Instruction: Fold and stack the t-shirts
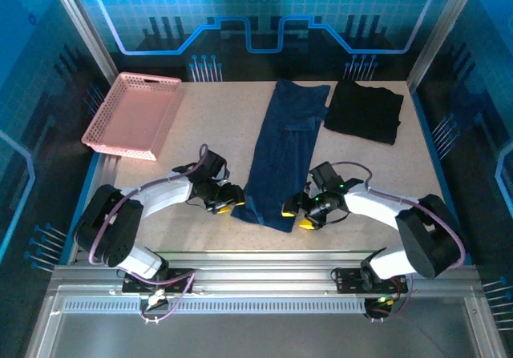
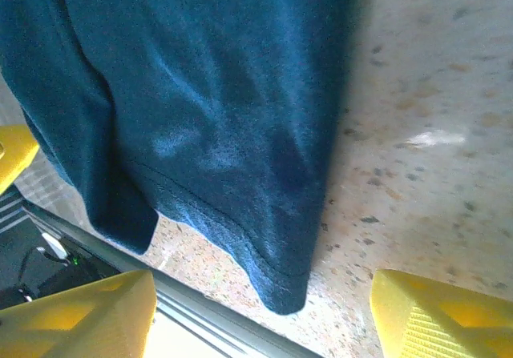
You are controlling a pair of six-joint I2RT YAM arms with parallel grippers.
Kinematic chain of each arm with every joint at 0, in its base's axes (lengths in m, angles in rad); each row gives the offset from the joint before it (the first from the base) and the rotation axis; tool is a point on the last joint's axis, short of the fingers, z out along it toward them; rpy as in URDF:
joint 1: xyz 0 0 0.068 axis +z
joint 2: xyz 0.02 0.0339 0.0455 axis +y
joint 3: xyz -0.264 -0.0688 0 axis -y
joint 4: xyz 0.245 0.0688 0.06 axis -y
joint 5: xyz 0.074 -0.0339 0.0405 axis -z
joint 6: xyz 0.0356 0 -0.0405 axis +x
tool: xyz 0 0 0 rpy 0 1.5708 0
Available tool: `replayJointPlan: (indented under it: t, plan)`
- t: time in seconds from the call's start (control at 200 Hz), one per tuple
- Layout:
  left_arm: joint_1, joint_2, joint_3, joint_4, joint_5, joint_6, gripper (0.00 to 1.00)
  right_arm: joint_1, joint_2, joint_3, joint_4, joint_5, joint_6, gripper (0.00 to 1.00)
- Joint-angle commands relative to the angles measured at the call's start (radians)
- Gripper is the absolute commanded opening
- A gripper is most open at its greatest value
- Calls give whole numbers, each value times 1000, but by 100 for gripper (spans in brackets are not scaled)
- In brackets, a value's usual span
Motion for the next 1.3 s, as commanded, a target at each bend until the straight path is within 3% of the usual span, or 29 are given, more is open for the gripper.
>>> replayJointPlan:
  t: [0.0,0.2,0.365,0.5,0.59,0.91,1.065,1.196,1.296]
  plan:
    - [1,37,-9,29,17,15,55,36,48,34,26,-8,30,69]
    - [-47,145,-24,166,94,-32,49,74,129,85,-5,3,23,54]
    - [-87,175,-33,187,106,-60,20,70,148,101,-73,24,-1,17]
    - [-113,75,-41,139,79,-81,7,53,108,107,-146,38,-22,2]
    - [-152,-2,-41,107,57,-110,0,49,69,129,-232,47,-52,0]
    - [-272,-226,-122,-4,-65,-270,0,59,-82,90,-406,3,-50,0]
    - [-298,-315,-146,-21,-69,-338,0,71,-171,93,-477,4,-28,0]
    - [-292,-353,-76,-47,-79,-337,0,48,-234,168,-586,64,-45,0]
    - [-256,-296,65,-74,-47,-291,0,-3,-264,234,-623,81,-61,0]
